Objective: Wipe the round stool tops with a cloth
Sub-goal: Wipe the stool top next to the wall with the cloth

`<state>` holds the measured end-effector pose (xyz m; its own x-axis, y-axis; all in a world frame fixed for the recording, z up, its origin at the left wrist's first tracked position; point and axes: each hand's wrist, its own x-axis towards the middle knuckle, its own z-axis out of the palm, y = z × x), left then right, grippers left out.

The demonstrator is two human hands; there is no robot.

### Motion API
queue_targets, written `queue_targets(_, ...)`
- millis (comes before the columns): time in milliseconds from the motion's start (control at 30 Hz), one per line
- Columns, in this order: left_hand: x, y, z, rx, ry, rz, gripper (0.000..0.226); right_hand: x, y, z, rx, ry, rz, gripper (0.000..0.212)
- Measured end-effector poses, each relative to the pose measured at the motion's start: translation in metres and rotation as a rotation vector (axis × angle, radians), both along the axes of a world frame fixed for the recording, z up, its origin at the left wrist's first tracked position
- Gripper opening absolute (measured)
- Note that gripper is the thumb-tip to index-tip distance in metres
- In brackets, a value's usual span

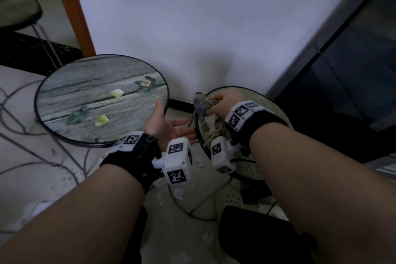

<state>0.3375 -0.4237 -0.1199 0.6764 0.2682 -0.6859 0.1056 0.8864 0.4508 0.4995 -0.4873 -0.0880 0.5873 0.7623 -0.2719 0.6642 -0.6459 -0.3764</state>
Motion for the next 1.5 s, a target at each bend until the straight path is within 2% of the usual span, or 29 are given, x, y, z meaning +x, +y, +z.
queue_targets(233,0.004,-0.001,0.002,0.107,0.024,-0.119,0.084,0.002,-0.007,-0.004,0.02,0.029,0.024,0.031)
queue_targets(400,0.009,-0.007,0.008,0.26,0.145,-0.128,0.039,0.003,-0.006,-0.004,-0.004,0.052,0.018,0.032)
queue_targets(467,0.011,-0.009,0.011,0.253,0.12,-0.201,0.044,0.004,-0.004,-0.003,-0.026,0.053,0.014,0.032)
queue_targets(667,0.011,-0.011,0.016,0.113,0.018,-0.401,0.078,0.005,-0.004,0.0,-0.022,0.087,0.027,0.034)
queue_targets(867,0.021,-0.009,0.011,0.027,-0.079,-0.287,0.093,0.007,-0.006,-0.001,-0.029,0.11,0.029,0.038)
queue_targets(1000,0.024,-0.008,0.011,0.016,-0.068,-0.263,0.101,0.005,-0.01,-0.002,0.008,0.111,0.032,0.035)
queue_targets(1333,0.026,-0.009,0.004,0.041,-0.125,-0.316,0.104,-0.005,-0.02,0.011,-0.055,0.182,0.056,0.044)
queue_targets(1500,0.023,-0.01,0.008,0.079,-0.095,-0.302,0.099,-0.004,-0.02,0.005,0.001,0.274,-0.061,0.047)
